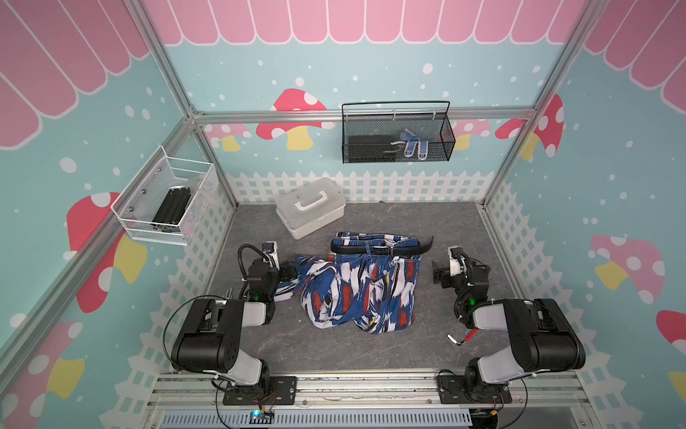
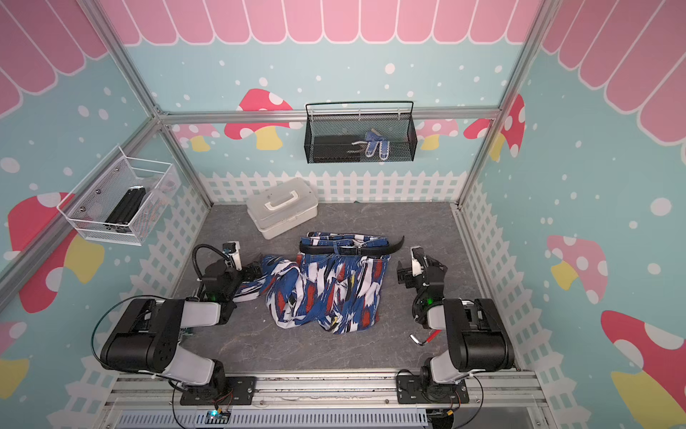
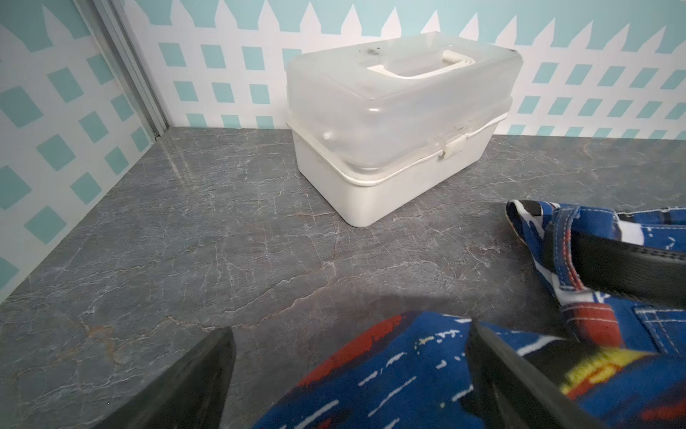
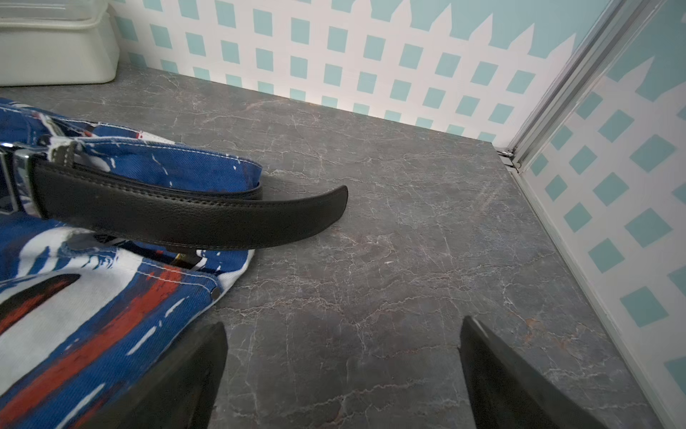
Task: Remove the belt from the trousers
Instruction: Adjust the trousers at the center of the board.
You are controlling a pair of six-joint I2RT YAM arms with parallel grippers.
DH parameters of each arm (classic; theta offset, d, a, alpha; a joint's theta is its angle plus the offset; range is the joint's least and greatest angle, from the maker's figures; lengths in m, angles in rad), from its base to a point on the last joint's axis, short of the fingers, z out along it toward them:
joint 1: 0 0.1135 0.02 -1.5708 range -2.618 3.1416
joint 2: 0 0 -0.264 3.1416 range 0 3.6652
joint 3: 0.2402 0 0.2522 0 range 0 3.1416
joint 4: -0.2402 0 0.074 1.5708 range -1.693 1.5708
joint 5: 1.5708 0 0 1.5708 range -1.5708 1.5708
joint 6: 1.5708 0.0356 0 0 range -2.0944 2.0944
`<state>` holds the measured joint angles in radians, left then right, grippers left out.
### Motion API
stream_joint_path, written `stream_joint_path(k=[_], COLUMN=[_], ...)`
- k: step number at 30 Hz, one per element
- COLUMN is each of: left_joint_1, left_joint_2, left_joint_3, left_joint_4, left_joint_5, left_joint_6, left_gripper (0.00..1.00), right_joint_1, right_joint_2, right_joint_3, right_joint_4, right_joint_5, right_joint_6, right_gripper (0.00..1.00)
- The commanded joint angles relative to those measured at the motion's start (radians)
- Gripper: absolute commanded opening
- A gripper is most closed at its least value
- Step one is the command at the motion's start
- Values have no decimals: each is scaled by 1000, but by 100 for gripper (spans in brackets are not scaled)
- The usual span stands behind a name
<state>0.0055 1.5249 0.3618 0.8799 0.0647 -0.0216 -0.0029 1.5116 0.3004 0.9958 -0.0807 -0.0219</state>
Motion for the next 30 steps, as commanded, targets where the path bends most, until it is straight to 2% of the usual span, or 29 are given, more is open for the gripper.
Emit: stream_joint_path(k=[1,18,19,21,22,23,24,26,28,30], left_joint_1=[5,9,9,9,6,-4,-12,-63,-130,-175], left_joint_2=[4,5,-7,-102,-127,-150,-165,-185,-204,-208], left_joint_3=[17,26,47,177,252,328,396,506,579,622], left_joint_4=[14,9,-28,-339,-474,-583,-662,-793,-875,-938], left_joint_5=[12,-6,-48,-81,-93,-108,-79,-64,-68,-81], left_joint_6=[14,-3,-15,-26,-27,-53,-74,-94,-140,-316], left_gripper=[99,99,99,99,99,99,99,99,98,97], right_joint_1=[-2,-8,-6,-2,-2,2,16,61,89,135], right_joint_2=[-2,-4,-8,-70,-76,-132,-192,-232,-246,-248], right_joint_3=[-10,-5,-4,13,15,62,161,335,440,557], right_joint_4=[29,23,30,-76,-49,-197,-439,-735,-847,-991], right_joint_5=[-9,-11,-10,24,38,39,41,143,178,167], right_joint_6=[-19,-11,-7,-6,12,0,-44,-133,-248,-380], right_gripper=[99,99,99,99,98,99,99,99,99,99])
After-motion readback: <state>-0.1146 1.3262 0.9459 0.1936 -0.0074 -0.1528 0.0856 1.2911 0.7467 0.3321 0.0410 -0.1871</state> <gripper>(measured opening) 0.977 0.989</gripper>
